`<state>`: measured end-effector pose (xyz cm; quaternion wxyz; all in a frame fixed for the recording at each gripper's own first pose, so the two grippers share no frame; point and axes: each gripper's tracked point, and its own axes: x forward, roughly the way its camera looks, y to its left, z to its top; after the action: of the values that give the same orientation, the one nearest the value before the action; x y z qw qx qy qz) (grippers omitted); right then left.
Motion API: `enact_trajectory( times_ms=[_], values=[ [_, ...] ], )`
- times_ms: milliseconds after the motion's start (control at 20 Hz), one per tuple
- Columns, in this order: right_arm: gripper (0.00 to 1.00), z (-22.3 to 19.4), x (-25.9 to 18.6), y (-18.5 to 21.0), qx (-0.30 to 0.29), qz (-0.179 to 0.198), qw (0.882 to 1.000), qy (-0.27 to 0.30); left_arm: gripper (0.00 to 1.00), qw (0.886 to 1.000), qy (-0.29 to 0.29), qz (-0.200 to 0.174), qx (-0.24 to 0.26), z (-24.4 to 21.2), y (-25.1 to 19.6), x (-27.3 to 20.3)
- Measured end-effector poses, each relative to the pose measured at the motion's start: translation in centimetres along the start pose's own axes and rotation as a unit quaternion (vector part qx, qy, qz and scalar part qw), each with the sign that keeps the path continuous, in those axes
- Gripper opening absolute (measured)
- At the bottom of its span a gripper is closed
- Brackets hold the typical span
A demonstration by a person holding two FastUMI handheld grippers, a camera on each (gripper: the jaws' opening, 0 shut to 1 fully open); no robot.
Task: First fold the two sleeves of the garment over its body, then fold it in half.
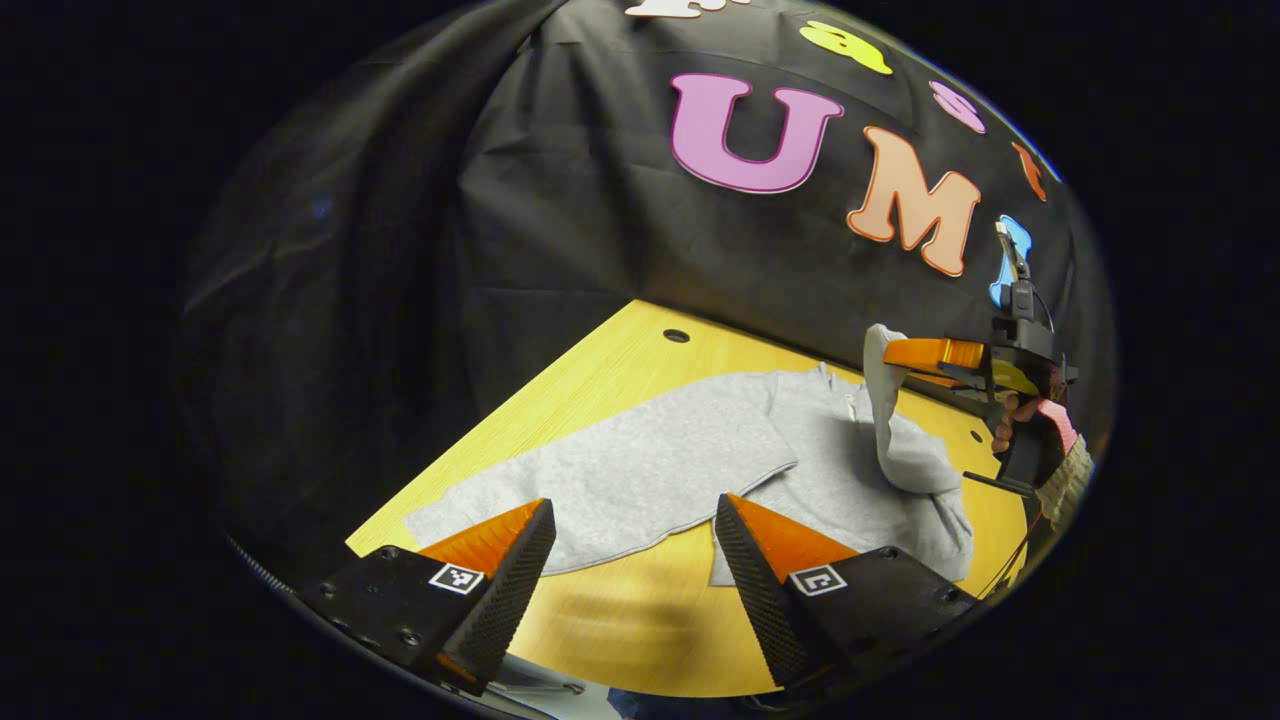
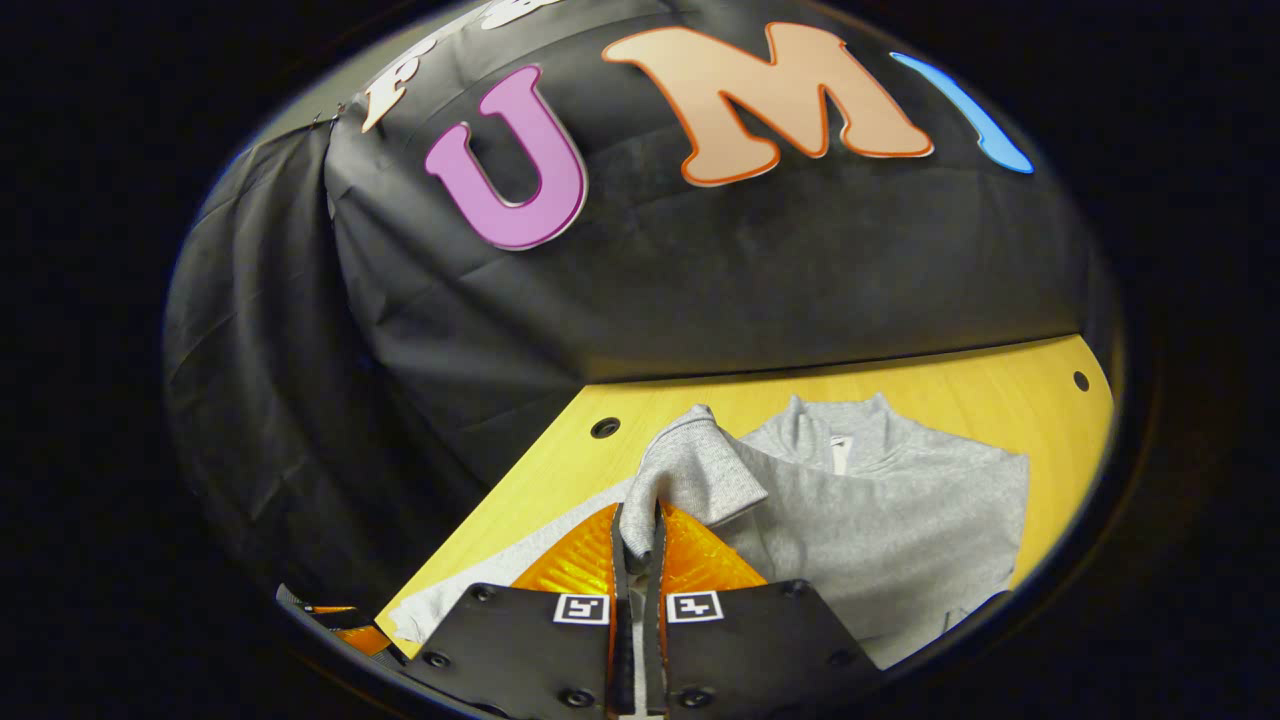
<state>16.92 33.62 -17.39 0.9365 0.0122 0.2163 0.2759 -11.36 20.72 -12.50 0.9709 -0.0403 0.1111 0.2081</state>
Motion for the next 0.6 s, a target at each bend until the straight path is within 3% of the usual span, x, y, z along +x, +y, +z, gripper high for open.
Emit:
enact_trajectory(
  times_ms=[350,600],
  values=[
    [0.07,-2.2,7.4,2.6,-0.022,-0.025,0.998,0.058,0.95,0.999,0.023,0.037,-0.014,-3.0,5.1,1.3],
    [0.11,-0.3,7.7,3.3,-0.022,-0.019,0.996,0.084,0.95,0.996,0.043,0.077,-0.006,-4.8,8.9,3.1]
  ],
)
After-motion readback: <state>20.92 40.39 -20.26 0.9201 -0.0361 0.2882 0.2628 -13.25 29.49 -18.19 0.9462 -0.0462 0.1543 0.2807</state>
